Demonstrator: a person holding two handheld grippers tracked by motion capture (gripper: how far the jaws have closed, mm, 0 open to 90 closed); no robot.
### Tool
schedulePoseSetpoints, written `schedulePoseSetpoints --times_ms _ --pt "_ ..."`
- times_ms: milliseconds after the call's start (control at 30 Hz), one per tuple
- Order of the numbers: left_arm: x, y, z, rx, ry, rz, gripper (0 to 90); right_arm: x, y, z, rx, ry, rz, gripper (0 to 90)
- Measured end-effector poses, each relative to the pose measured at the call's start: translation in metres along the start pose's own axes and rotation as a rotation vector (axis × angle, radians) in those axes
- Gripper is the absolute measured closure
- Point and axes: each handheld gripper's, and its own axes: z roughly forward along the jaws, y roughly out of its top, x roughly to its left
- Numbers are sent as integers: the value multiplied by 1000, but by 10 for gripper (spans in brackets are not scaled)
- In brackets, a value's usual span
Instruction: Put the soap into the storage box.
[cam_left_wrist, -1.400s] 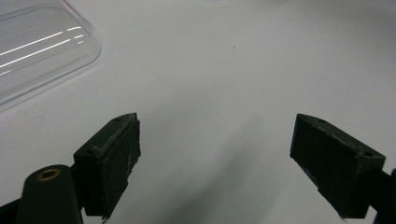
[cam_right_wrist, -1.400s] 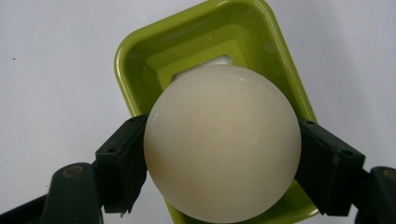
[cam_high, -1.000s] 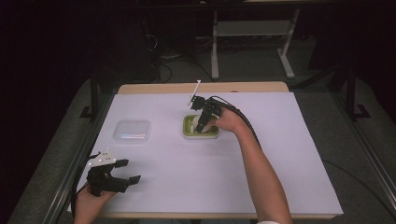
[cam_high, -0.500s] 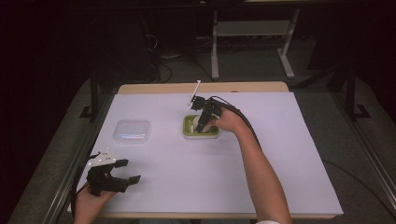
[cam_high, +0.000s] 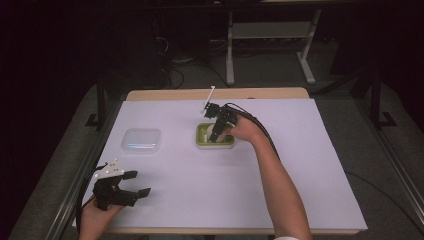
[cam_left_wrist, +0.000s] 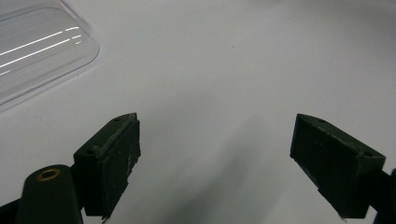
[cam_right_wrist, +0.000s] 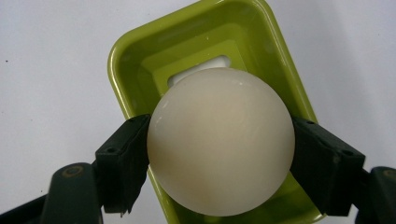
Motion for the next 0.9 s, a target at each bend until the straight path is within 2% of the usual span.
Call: schedulePoseSetpoints --times_ms 167,300,533,900 --pt "-1 0 0 2 -1 -4 153 0 -1 -1 -2 -4 5 249" --pt "-1 0 1 2 -3 0 153 -1 0 -11 -65 22 33 265" --pt "-2 1 1 5 0 5 153 0 -5 -15 -36 17 35 240" --pt "-2 1 1 4 -1 2 153 7 -10 -26 -32 25 30 218"
